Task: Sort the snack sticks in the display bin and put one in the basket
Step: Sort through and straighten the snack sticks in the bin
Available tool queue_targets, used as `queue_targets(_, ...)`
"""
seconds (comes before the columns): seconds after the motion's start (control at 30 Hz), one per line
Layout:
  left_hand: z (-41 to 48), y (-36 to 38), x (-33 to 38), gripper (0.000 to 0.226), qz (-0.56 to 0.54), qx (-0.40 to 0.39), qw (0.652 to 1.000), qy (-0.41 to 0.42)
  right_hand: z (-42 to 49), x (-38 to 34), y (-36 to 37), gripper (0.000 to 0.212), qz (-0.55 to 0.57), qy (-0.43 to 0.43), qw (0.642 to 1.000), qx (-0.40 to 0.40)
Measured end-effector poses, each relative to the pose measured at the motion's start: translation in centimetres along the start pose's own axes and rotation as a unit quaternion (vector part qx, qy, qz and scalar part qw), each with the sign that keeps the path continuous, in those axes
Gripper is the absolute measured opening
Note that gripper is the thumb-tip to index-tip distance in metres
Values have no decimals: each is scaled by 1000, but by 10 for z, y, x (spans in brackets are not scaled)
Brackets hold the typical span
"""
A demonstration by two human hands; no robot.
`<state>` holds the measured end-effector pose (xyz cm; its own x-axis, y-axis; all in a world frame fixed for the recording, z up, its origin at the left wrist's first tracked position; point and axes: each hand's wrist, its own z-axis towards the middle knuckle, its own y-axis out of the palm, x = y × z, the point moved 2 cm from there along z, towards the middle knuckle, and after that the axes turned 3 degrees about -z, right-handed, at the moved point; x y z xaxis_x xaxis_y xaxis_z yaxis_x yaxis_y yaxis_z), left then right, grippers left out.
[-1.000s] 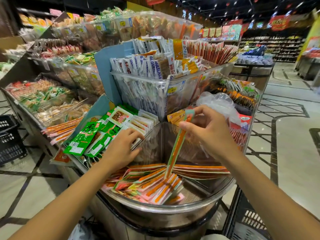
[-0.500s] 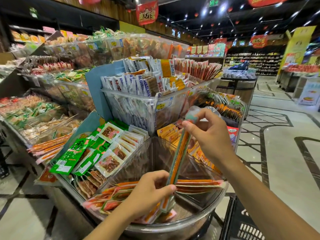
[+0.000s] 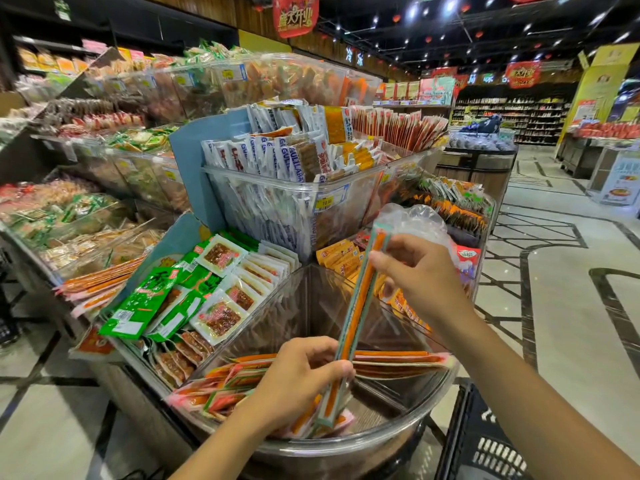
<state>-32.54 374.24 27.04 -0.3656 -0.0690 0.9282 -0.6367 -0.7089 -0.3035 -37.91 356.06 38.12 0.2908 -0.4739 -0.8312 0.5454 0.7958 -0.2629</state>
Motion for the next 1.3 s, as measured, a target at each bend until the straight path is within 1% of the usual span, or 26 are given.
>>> queue_targets(0.07,-1,-1,1,7,-17,13,1000,1,-7,10,8,3,-72,-6,996,-54)
queue_targets(0.1,-1,-1,2,8,-29,17,999,-2,-10,15,13,4,-98,-9,992,-78)
queue_targets(0.17,-1,-2,3,8,-47,20,999,-7,-15,22,18,10,-107,-11,989,-101)
queue_targets(0.23,-2,-1,4,9,-60,19,998,-10,-16,23,18,12,-110,-18,989,-94)
queue_targets(0.37,-1,-1,1,18,-78,16,997,-16,-8,26,11,16,-101,-22,994,-33)
queue_targets(0.47,0,-3,-2,14,-62,37,997,-18,-5,25,5,12,-88,-19,996,6)
queue_targets(0.53,0,-4,-1,10,-57,46,997,-18,-8,25,5,5,-84,-8,996,-10)
queue_targets(0.63,0,-6,2,10,-77,61,995,-9,-17,30,14,5,-97,23,990,-99)
queue_targets(0.67,-1,-6,3,10,-79,62,995,-8,-20,33,17,5,-101,27,988,-111)
queue_targets(0.73,-1,-5,3,11,-80,61,995,-10,-21,34,17,3,-105,26,989,-98)
queue_targets(0.8,-1,-6,3,12,-83,72,994,-10,-22,33,16,8,-142,15,987,-76)
queue_targets(0.9,-2,-8,4,12,-72,89,993,-3,-23,28,12,31,-273,-40,961,-30)
queue_targets(0.93,-2,-9,4,11,-67,95,993,-1,-24,24,10,34,-303,-71,950,-15)
queue_targets(0.97,-1,-9,4,11,-65,101,993,-1,-24,19,8,32,-318,-112,941,-10)
queue_targets(1.03,-2,-10,4,11,-63,107,992,0,-25,8,6,17,-345,-202,916,-37)
queue_targets(1.07,-2,-10,4,10,-64,107,992,1,-24,3,7,18,-370,-235,897,-63)
queue_targets(1.1,-2,-11,4,10,-63,108,992,1,-22,0,8,27,-403,-254,874,-96)
queue_targets(1.17,-2,-12,3,12,-57,117,991,3,-16,-5,11,39,-468,-249,833,-157)
queue_targets(1.23,-3,-14,3,12,-55,134,989,9,-8,-9,11,36,-513,-219,804,-207)
queue_targets(1.3,-3,-16,6,10,-71,158,985,10,-4,-13,9,26,-519,-203,799,-225)
